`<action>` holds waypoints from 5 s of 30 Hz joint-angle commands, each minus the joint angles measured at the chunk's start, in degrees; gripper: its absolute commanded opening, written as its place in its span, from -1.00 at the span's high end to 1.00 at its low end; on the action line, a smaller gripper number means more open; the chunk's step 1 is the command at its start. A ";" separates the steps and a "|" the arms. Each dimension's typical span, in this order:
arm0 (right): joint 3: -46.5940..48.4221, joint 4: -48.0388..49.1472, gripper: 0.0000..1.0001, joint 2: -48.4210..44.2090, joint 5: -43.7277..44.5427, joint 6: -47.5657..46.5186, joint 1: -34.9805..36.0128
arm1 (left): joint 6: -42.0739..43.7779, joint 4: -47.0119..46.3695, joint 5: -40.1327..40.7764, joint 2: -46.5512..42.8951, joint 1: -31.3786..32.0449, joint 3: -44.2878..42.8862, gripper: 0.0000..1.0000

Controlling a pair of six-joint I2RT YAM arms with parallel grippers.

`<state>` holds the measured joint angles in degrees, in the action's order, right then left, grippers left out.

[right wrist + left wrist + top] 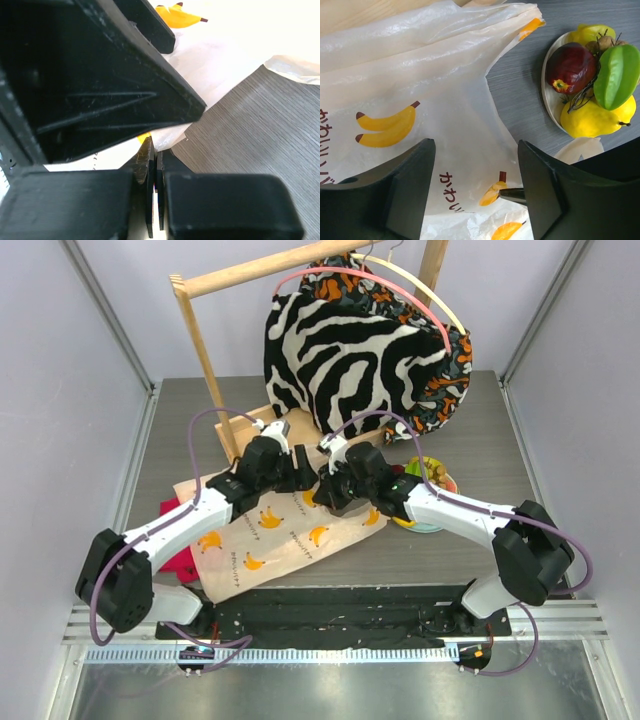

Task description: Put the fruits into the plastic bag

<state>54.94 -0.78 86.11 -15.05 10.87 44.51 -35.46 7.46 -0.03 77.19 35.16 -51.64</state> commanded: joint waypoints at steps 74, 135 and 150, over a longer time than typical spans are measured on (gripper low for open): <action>-16.53 -3.53 -0.36 -23.00 8.90 8.55 -20.43 | 6.11 20.31 32.55 30.57 14.33 -27.20 0.25; -1.76 14.34 0.98 -3.13 -5.08 4.51 -14.34 | 17.09 7.99 -8.51 -38.78 -6.15 3.22 1.00; 5.09 -2.30 0.98 -8.06 -11.05 0.73 -21.84 | 26.49 18.20 -9.71 -33.16 -7.30 -6.45 -0.63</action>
<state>55.77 0.47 79.24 -22.26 12.73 21.71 -13.21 24.21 -6.24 40.60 28.25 -52.84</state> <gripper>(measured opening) 0.028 0.569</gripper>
